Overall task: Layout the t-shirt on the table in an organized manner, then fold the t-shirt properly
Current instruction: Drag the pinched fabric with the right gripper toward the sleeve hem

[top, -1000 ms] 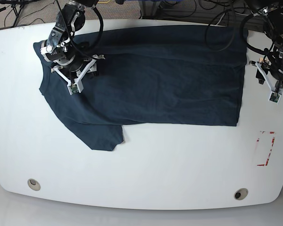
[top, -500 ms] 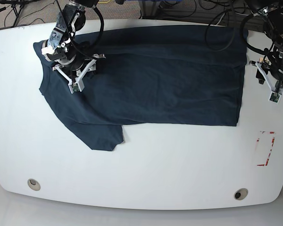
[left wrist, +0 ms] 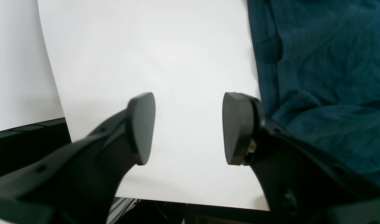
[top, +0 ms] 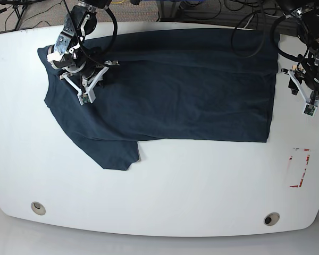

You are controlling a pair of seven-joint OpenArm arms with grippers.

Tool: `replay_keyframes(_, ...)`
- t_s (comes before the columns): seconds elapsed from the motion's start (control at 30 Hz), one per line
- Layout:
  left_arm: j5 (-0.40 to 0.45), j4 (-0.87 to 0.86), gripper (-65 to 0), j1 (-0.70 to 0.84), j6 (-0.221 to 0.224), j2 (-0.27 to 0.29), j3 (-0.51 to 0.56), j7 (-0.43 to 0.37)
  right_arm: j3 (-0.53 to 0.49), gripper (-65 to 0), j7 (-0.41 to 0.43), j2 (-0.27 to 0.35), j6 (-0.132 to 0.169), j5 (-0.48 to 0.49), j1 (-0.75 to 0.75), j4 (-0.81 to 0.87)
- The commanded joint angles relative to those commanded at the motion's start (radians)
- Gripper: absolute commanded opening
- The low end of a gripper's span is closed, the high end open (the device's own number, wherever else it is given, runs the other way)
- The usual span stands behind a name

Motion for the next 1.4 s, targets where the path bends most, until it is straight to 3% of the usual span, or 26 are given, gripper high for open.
replay_keyframes(0.6,0.000,0.000,-33.1,0.000,0.000,0.000,0.000,0.000,-0.002,-65.0,-0.006,0.000,0.000,0.008,-0.037,0.192)
replay_keyframes(1.4,0.005,-0.002,-33.1,0.002,0.000,-0.003,0.037,0.000,-0.006,-64.5,-0.006,0.002,0.000,0.009,0.135,0.186)
